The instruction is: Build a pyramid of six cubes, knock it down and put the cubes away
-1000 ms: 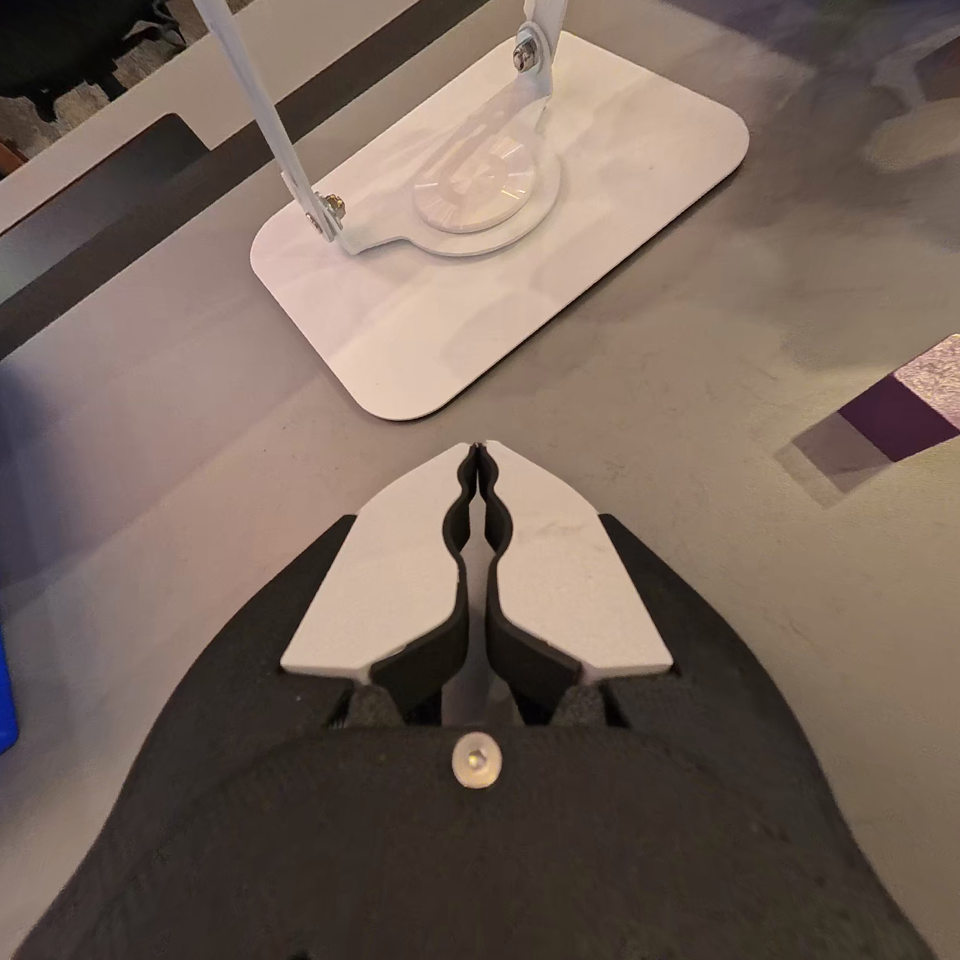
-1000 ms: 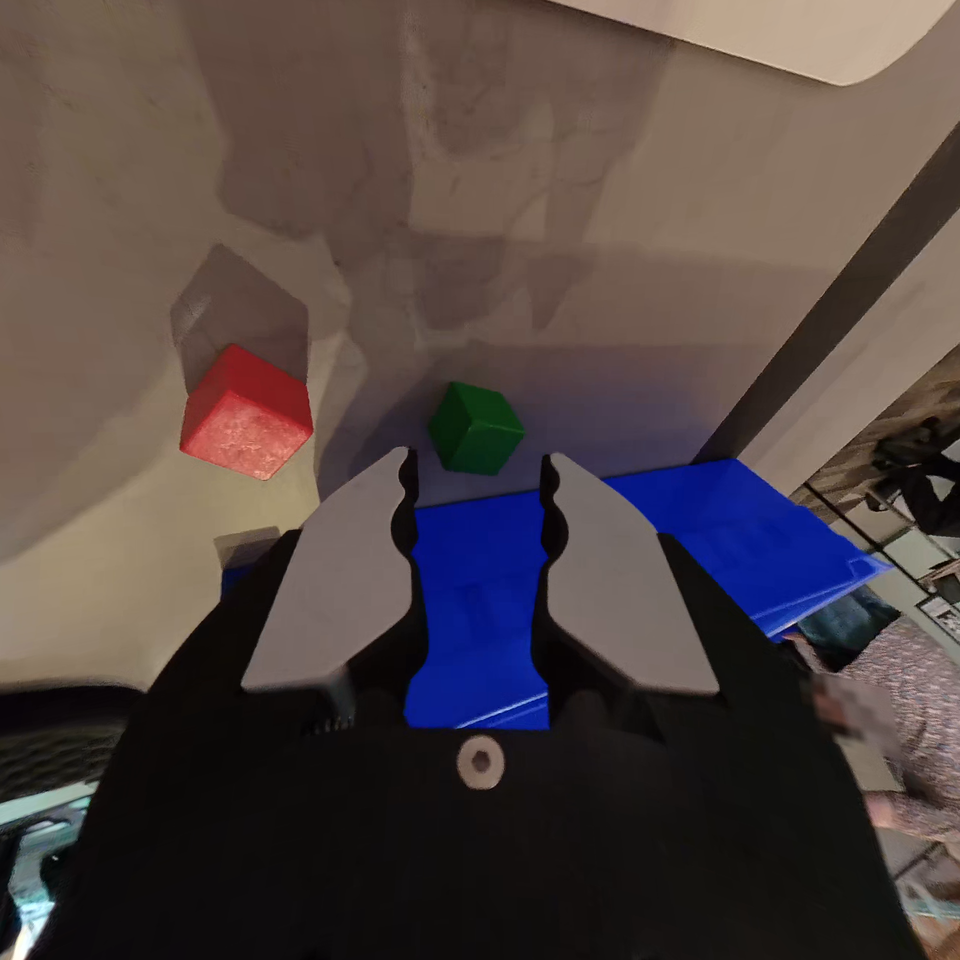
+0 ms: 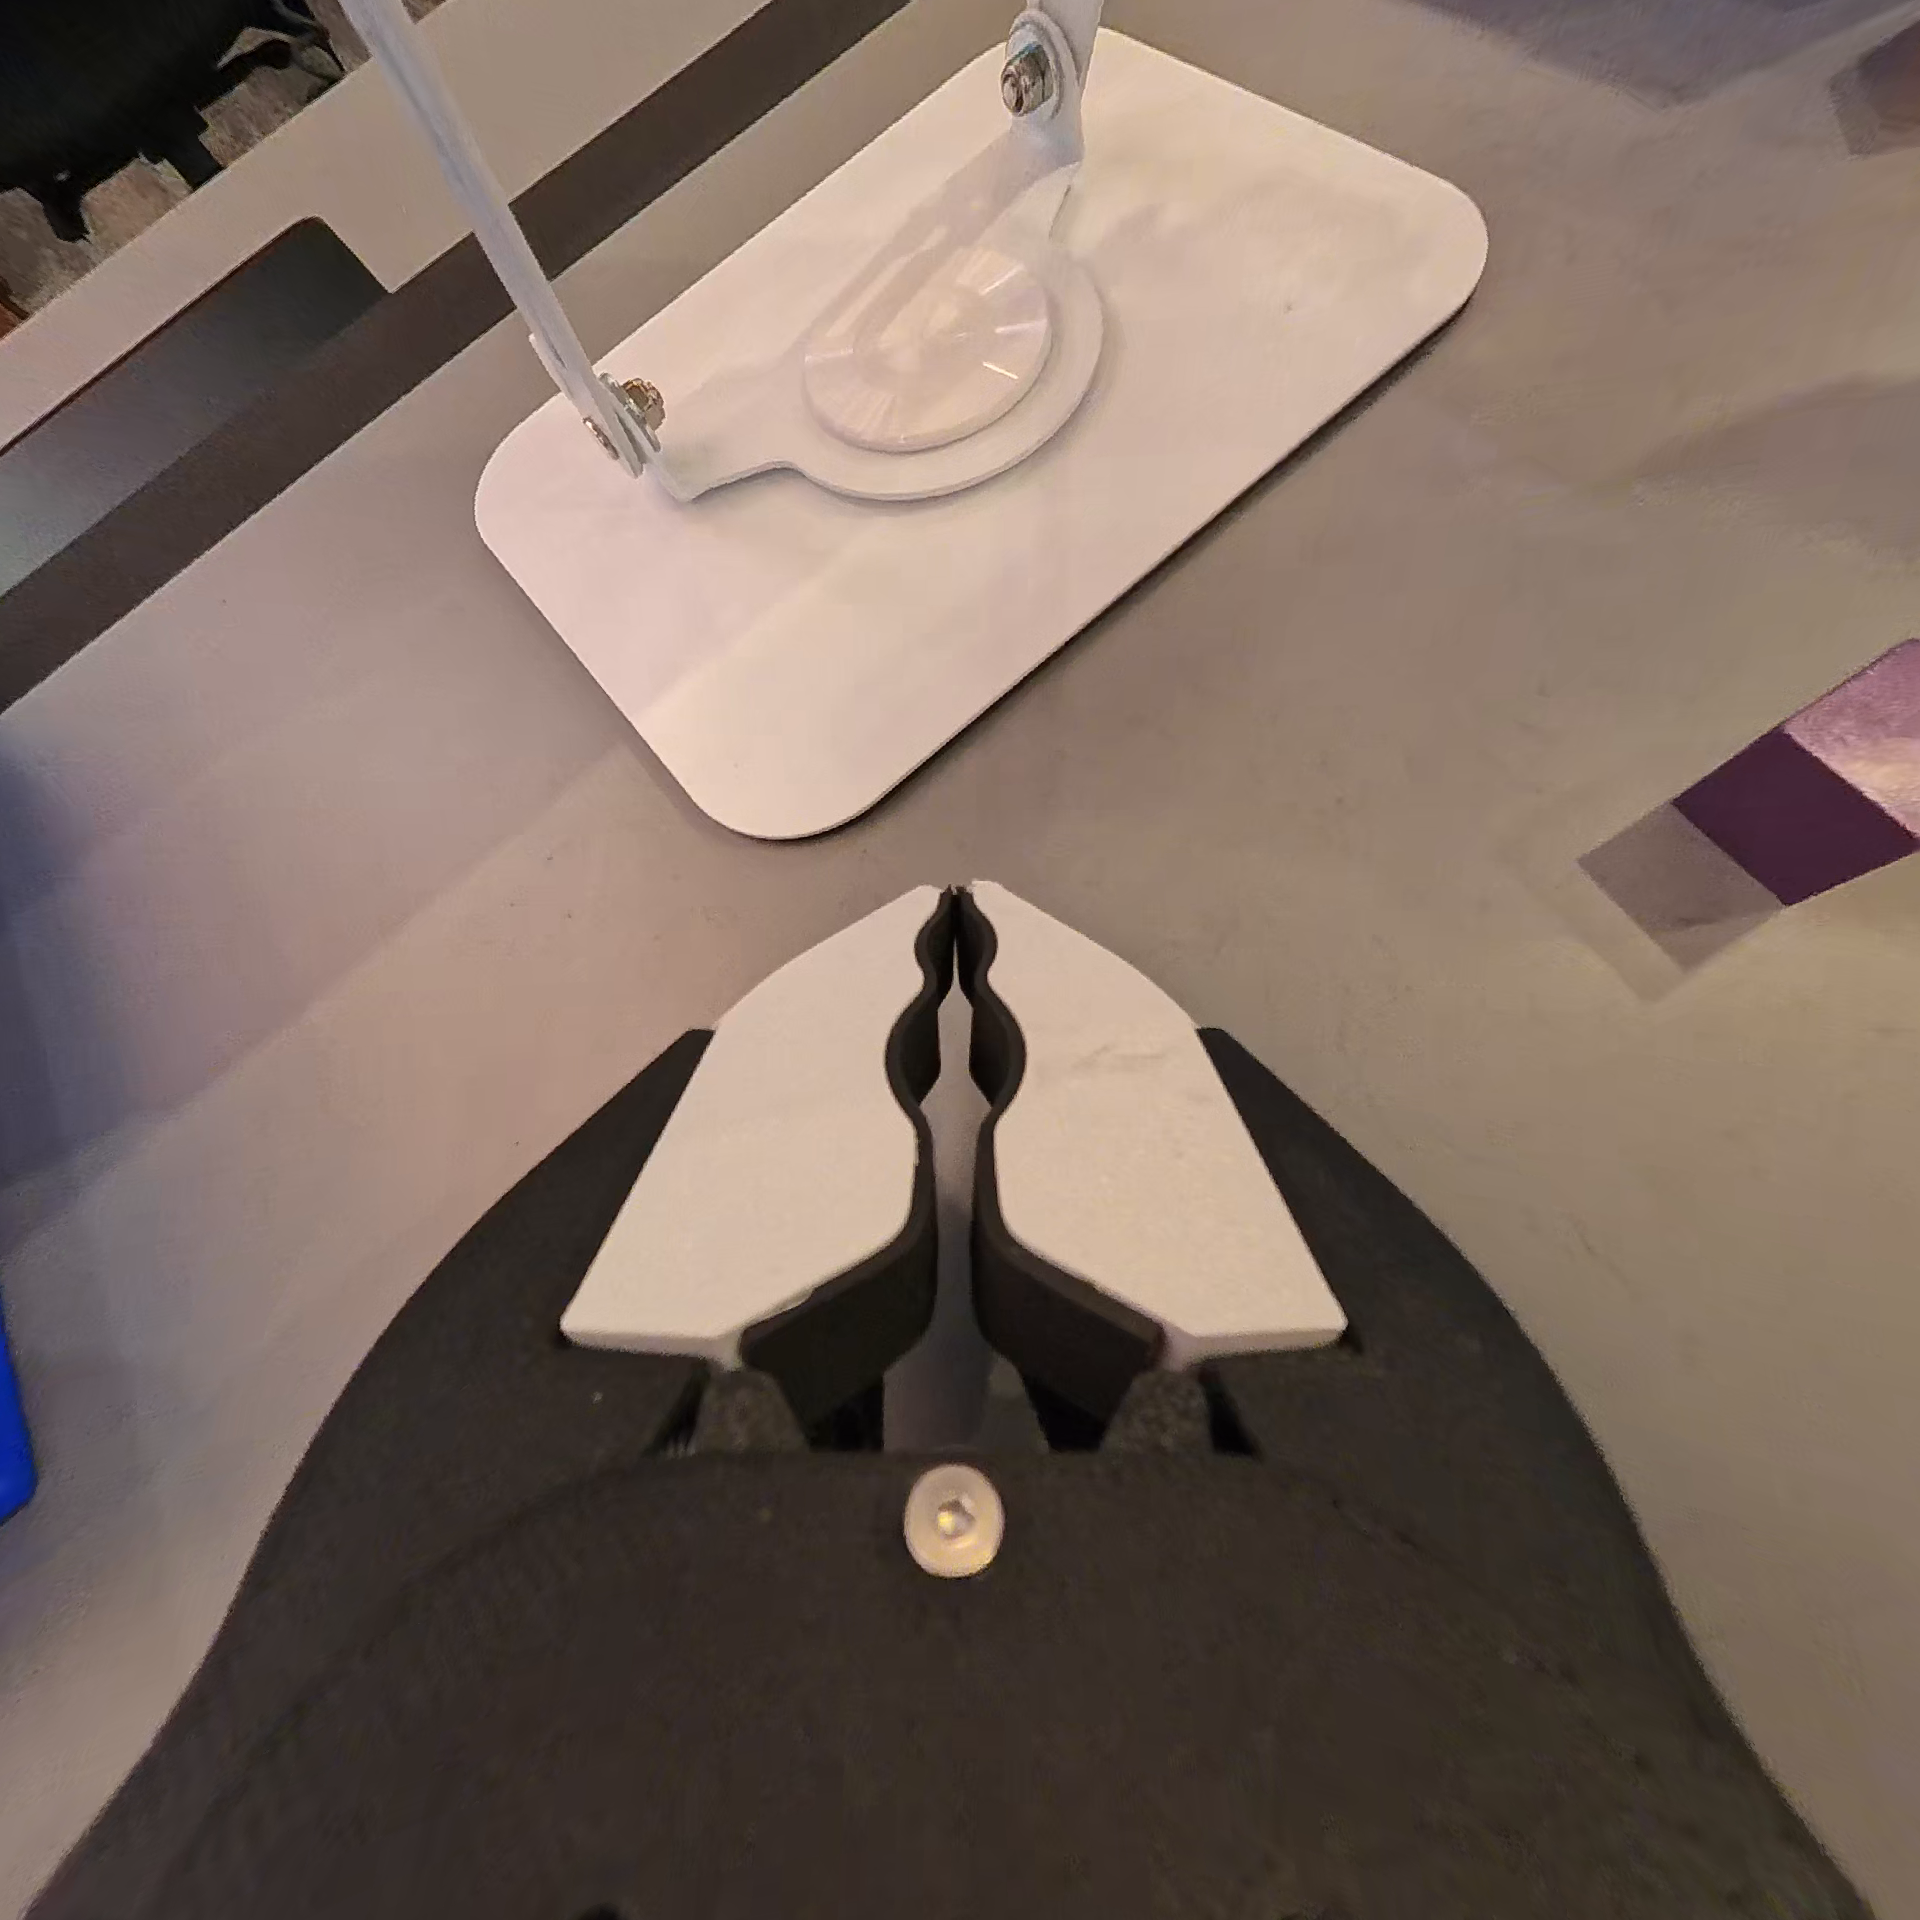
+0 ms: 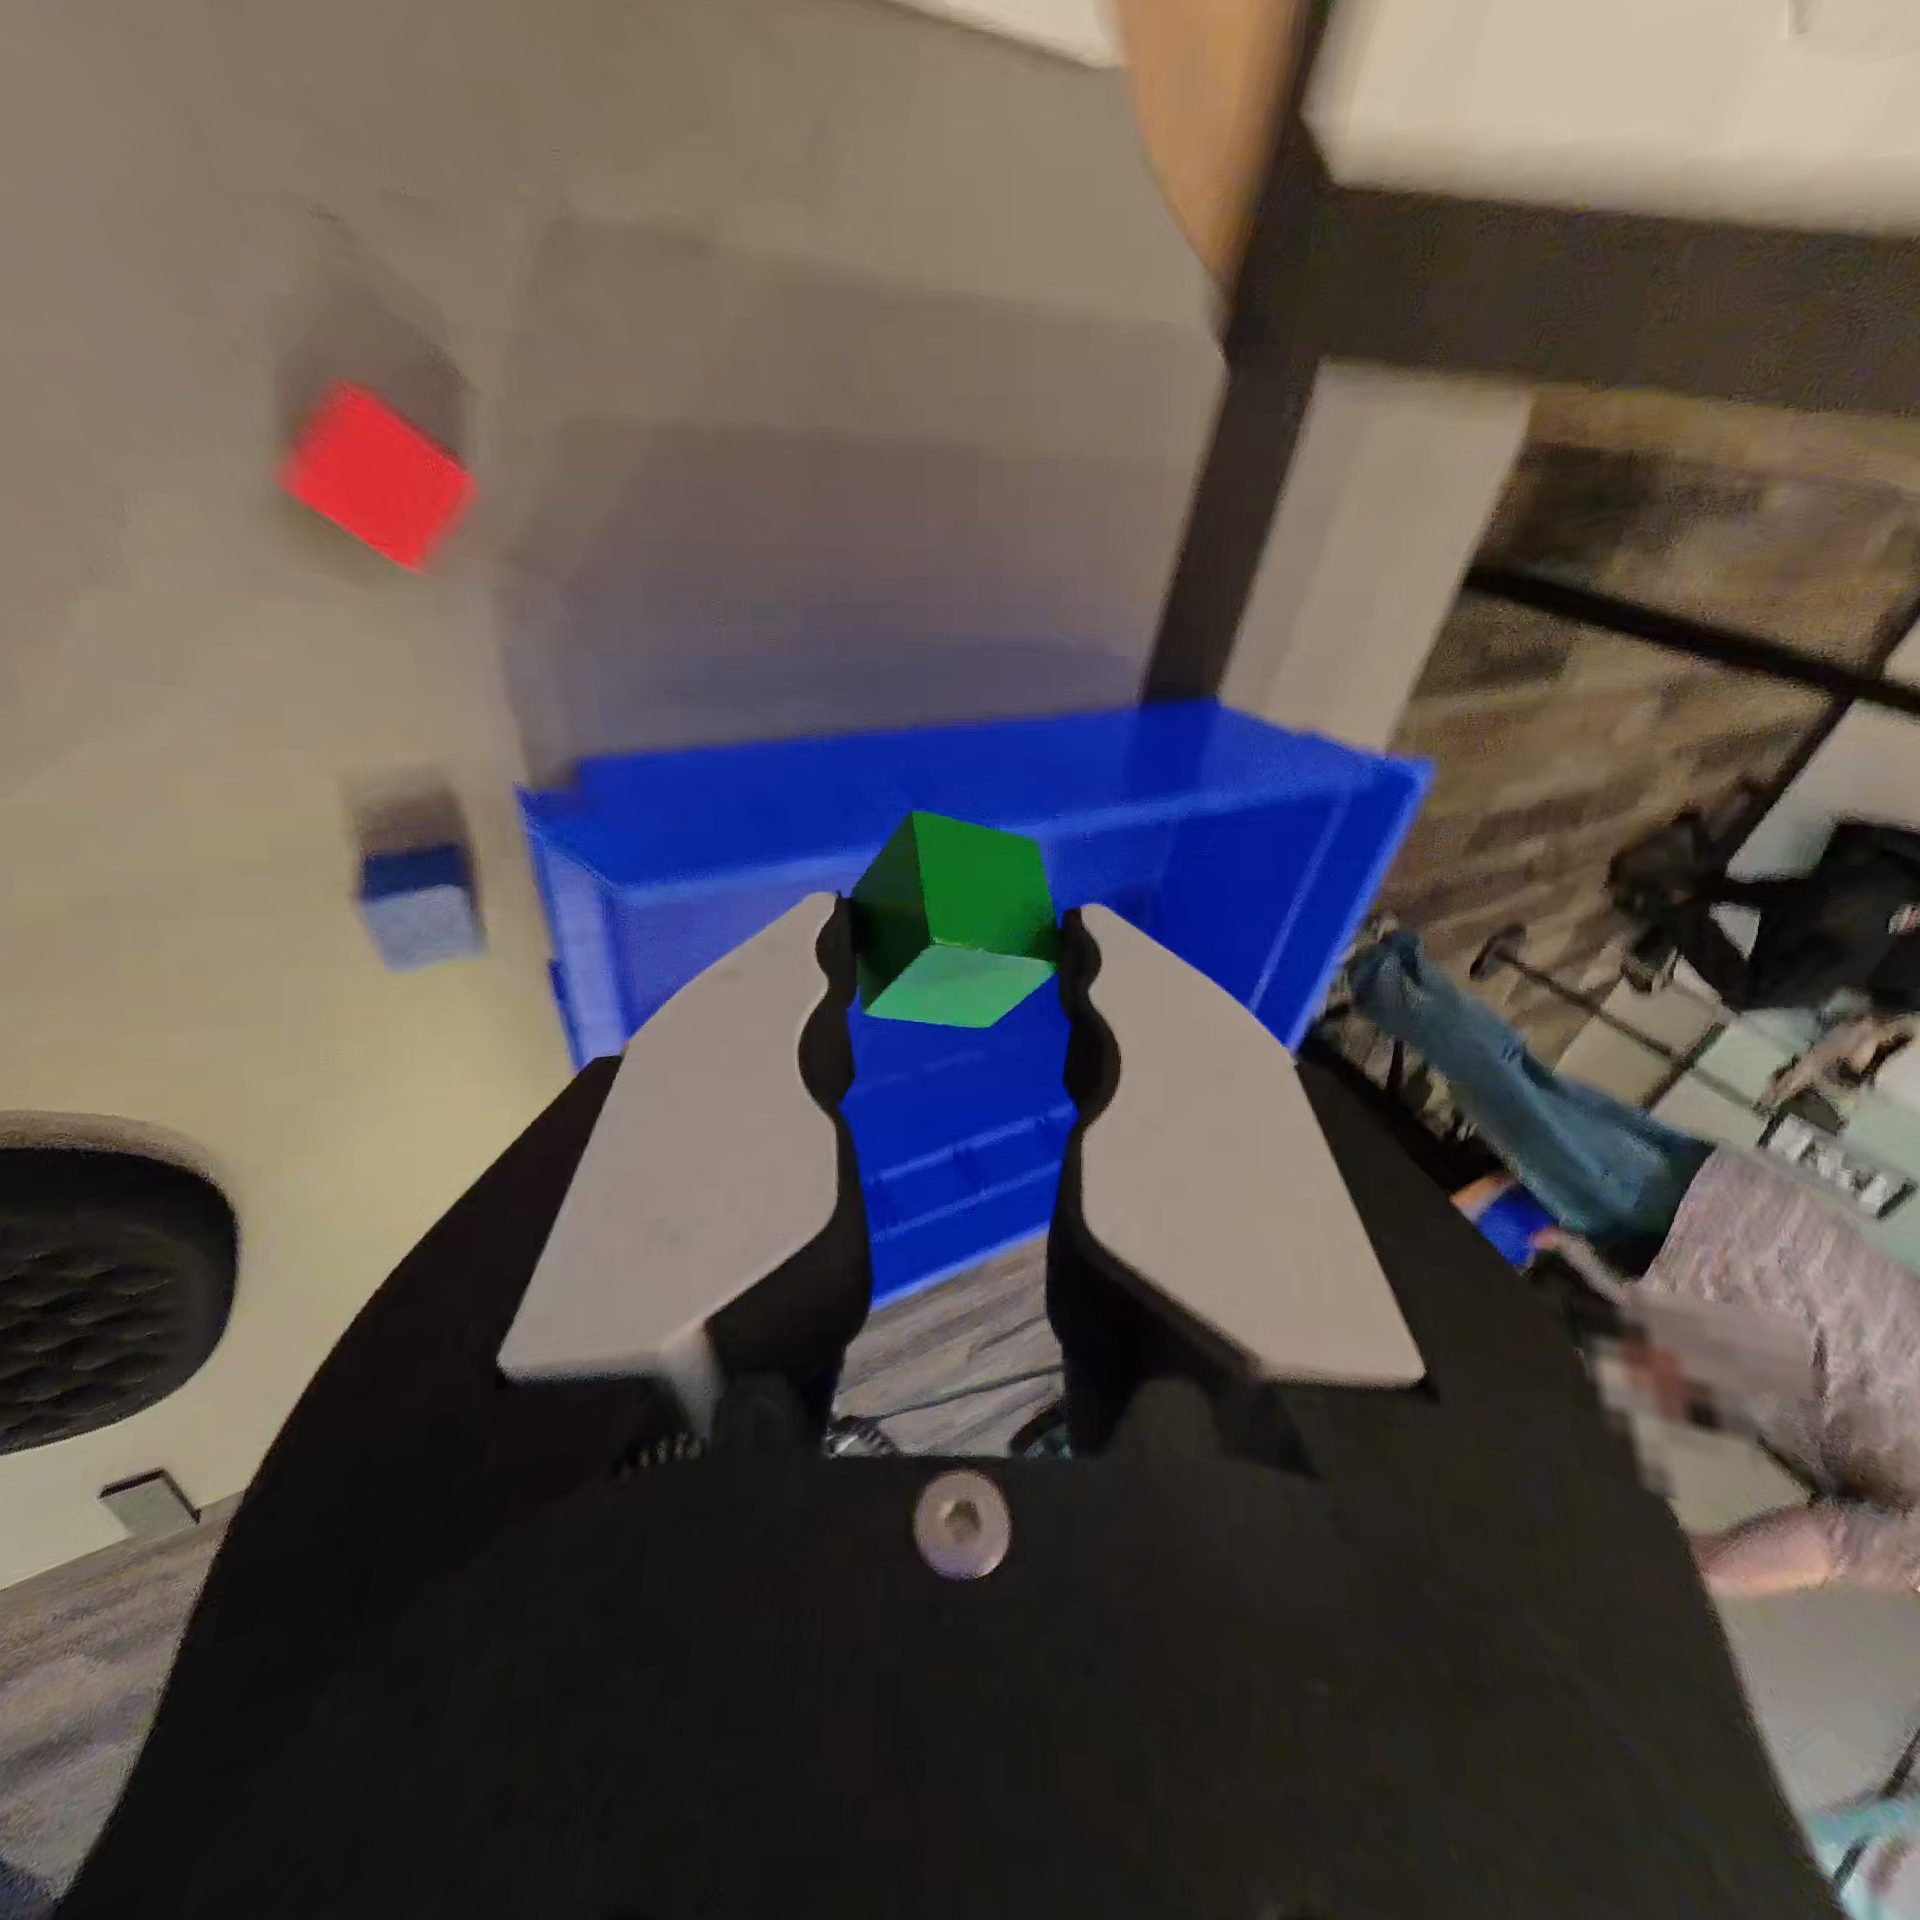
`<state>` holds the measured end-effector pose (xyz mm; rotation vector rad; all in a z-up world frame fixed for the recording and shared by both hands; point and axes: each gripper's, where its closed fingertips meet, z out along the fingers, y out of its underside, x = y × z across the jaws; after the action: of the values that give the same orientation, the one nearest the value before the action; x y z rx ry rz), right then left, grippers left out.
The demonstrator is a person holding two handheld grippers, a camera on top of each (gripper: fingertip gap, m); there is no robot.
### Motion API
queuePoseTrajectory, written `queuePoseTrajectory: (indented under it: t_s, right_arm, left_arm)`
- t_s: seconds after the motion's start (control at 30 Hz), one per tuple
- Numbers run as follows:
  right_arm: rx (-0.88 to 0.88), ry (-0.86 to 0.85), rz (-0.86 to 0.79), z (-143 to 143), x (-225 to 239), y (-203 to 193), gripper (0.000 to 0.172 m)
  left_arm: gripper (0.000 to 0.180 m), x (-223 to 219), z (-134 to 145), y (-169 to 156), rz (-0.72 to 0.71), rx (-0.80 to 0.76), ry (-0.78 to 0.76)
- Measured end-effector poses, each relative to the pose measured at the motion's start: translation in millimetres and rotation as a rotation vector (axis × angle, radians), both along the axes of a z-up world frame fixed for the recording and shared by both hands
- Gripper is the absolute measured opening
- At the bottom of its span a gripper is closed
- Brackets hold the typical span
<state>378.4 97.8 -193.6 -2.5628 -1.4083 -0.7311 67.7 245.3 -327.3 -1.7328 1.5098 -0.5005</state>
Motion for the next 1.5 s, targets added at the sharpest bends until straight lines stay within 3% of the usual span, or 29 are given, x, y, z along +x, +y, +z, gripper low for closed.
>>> queuePoseTrajectory:
  t_s: [0.1, 0.2, 0.4, 0.53, 0.67, 0.77, 0.93, 1.03, 1.13, 1.23, 1.5]
  right_arm:
    - [0.040, 0.007, -0.148, 4, 59, 3, 0.038]
    - [0.000, 0.031, -0.280, -26, 103, 6, 0.039]
    - [-0.086, 0.121, -0.430, -103, 137, 20, 0.039]
    - [-0.083, 0.182, -0.445, -132, 141, 35, 0.039]
    - [-0.040, 0.176, -0.449, -135, 147, 47, 0.047]
    - [0.058, 0.155, -0.454, -107, 151, 48, 0.061]
    - [0.141, 0.285, -0.293, -46, 89, 5, 0.054]
    - [0.102, 0.401, -0.106, -38, 27, -44, 0.047]
    - [0.006, 0.459, 0.032, -59, -19, -91, 0.045]
    - [-0.050, 0.410, 0.073, -91, -28, -116, 0.047]
    - [-0.060, 0.352, 0.042, -131, -10, -120, 0.053]
  left_arm:
    - [0.000, 0, -1, 0, 0.002, 0.007, 0.006]
    - [0.000, 0, -1, 0, 0.005, 0.014, 0.009]
    - [0.000, 0, -2, 0, 0.006, 0.026, 0.022]
    - [0.000, 0, -2, 1, 0.007, 0.020, 0.021]
    - [0.000, 0, -4, 1, 0.007, 0.019, 0.031]
    - [0.000, 0, -4, 1, 0.006, 0.022, 0.036]
    - [0.000, 0, -4, 0, 0.002, 0.017, 0.033]
    - [0.000, 1, -4, 0, -0.001, 0.017, 0.035]
    - [0.000, 1, -5, 0, -0.001, 0.028, 0.043]
    - [0.000, 0, -6, 0, 0.004, 0.045, 0.055]
    - [0.000, 1, -10, 0, 0.005, 0.097, 0.093]
